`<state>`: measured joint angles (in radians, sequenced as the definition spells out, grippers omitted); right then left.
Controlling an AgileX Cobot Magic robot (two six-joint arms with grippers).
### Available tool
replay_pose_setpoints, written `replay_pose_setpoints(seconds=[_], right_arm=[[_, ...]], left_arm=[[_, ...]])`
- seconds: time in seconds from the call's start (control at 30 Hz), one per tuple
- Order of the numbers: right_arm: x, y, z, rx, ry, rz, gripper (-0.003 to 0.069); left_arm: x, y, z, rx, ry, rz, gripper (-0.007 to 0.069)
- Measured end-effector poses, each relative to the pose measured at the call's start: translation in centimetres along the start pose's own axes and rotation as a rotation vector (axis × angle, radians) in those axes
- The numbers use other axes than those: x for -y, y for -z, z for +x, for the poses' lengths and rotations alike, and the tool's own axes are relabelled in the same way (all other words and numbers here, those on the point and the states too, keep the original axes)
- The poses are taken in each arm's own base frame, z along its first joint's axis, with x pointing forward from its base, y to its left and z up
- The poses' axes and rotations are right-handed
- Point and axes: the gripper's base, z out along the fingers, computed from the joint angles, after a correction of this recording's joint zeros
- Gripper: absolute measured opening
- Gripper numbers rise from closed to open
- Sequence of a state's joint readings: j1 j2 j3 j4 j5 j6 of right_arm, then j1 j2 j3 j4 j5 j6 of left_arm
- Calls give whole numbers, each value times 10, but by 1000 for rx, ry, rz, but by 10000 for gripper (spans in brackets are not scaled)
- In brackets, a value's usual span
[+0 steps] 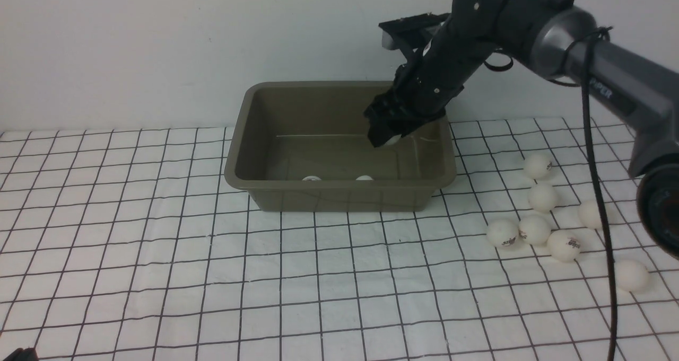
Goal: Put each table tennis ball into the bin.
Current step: Use the right arm to put the table tennis ball into the box, then use the right arm to clamp the table tennis ball closest to it
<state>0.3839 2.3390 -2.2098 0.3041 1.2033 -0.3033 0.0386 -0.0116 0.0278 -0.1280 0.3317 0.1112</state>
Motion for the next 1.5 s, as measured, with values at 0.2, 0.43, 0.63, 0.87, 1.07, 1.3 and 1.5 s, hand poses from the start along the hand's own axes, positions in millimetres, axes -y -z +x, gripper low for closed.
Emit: replay_pose_setpoints(seconds=[0.2,0.43,0.63,0.87,1.07,1.3,1.5], right_arm=[[4,-14,4,-28,-1,7,367],[4,-14,4,-21,-2,9,383],[4,-14,5,-35,-2,4,400],[3,-12,5,-42,-8,3,463],[23,57,-1,36,-36,118,468],[105,130,23,118,-241,291,468],[132,107,54,4,-326,284,468]], left_arm=[[0,0,0,0,0,0,-4],[0,0,0,0,0,0,-4],[0,0,0,0,0,0,-4],[0,0,0,0,0,0,-4],[0,0,0,0,0,0,-4],[0,0,0,0,0,0,-4],[0,0,0,0,0,0,-4]])
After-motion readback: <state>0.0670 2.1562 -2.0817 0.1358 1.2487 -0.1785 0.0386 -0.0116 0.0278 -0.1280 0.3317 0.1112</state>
